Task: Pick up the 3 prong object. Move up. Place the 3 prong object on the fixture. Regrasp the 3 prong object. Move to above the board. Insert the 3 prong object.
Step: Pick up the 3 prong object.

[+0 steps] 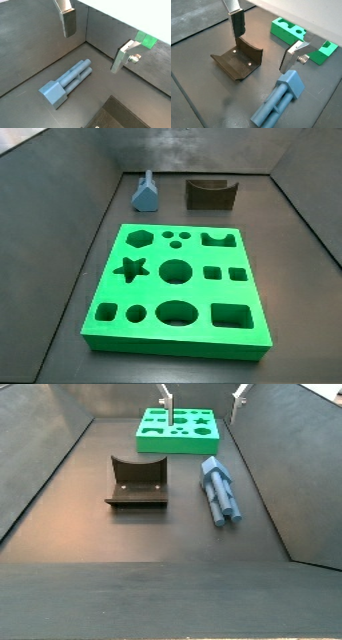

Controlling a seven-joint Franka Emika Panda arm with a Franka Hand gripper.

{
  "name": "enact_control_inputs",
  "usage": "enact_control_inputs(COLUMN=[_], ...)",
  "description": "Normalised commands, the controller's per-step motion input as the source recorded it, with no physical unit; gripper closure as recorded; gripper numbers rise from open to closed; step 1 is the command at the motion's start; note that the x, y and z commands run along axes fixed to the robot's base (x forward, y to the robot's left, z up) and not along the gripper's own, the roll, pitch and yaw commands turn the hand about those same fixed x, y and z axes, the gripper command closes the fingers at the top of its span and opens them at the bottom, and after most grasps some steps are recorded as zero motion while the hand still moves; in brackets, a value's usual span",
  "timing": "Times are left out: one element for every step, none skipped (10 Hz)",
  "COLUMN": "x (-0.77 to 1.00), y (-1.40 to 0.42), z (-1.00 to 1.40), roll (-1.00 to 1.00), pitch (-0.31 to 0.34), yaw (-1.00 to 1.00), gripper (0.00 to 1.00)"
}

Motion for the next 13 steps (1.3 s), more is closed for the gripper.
enact_control_inputs(x=[-0.43,-0.32,-0.29,-0.17,-0.08,-0.09,-0.17,-0.11,-0.1,-0.12,-0.07,-0.11,-0.19], y=[-0.31,-0.44,-0.51,-0.41,-0.41,-0.45,-0.5,-0.37,-0.22,-0.09,-0.01,-0.01,-0.01], z=[-0.34,-0.54,-0.51,-0.48,-0.51,-0.49,-0.55,-0.65,-0.49,-0.34,-0.35,-0.41,-0.41], roll=[0.0,0.06,0.18,0.17,0.14,0.09,0.16,0.27,0.23,0.2,0.18,0.21,0.28], pitch=[-0.116,-0.137,-0.041,-0.044,-0.083,-0.147,-0.114,-0.024,0.0,0.02,0.014,0.007,0.049], yaw=[0.01,0.26,0.32,0.36,0.38,0.32,0.22,0.15,0.09,0.11,0.13,0.17,0.25], gripper=[0.0,0.0,0.0,0.0,0.0,0.0,0.0,0.0,0.0,0.0,0.0,0.0,0.0])
